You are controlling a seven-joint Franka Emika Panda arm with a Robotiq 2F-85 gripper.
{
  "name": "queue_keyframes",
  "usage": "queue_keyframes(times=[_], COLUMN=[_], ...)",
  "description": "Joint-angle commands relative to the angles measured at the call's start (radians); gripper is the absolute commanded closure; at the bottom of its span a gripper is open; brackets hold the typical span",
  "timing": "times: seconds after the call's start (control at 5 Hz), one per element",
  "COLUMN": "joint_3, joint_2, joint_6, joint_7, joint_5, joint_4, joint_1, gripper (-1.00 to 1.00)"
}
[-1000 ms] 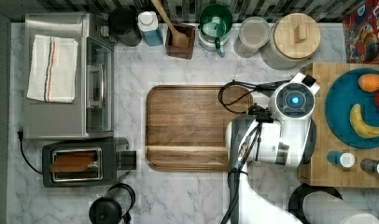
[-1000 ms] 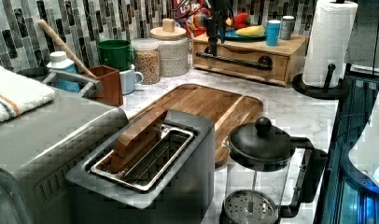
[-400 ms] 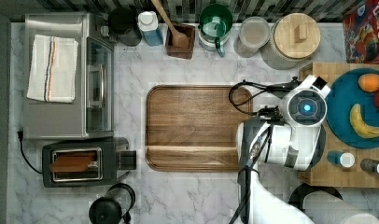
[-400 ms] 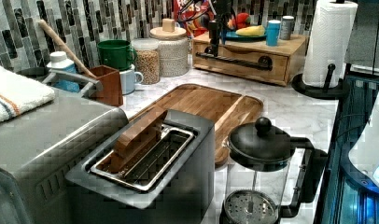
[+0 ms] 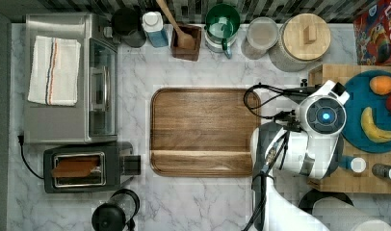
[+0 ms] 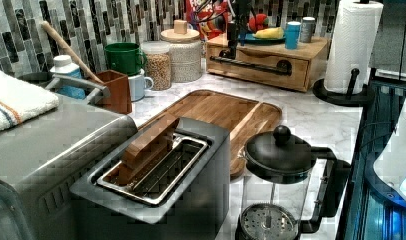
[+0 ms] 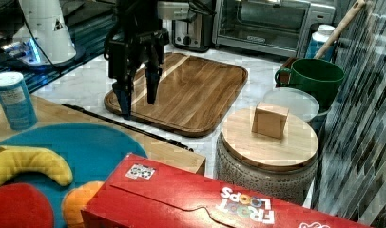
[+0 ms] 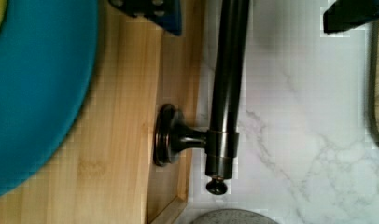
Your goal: Open the drawer.
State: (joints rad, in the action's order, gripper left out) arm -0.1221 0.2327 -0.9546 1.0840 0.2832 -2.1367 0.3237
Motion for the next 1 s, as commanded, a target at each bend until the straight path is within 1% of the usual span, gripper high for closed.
queue_keyframes(times=[0.2,0.4,0.6,0.8,1.0], joint_3=[0.001,0.011,0.015,0.004,0.031], joint_2=[0.050,0.077,0.103,0.121,0.093], joint_6=[-0.017,-0.027,-0.044,-0.049,0.049], joint_7=[-0.061,-0.062,-0.095,-0.162,-0.120], joint_5=[0.081,0.061,0.047,0.064,0.031], joint_4=[0.021,0.025,0.025,0.021,0.035], joint_1=[-0.021,-0.013,-0.021,-0.047,-0.044], gripper=[-1.00,-1.00,-1.00,-1.00,-1.00])
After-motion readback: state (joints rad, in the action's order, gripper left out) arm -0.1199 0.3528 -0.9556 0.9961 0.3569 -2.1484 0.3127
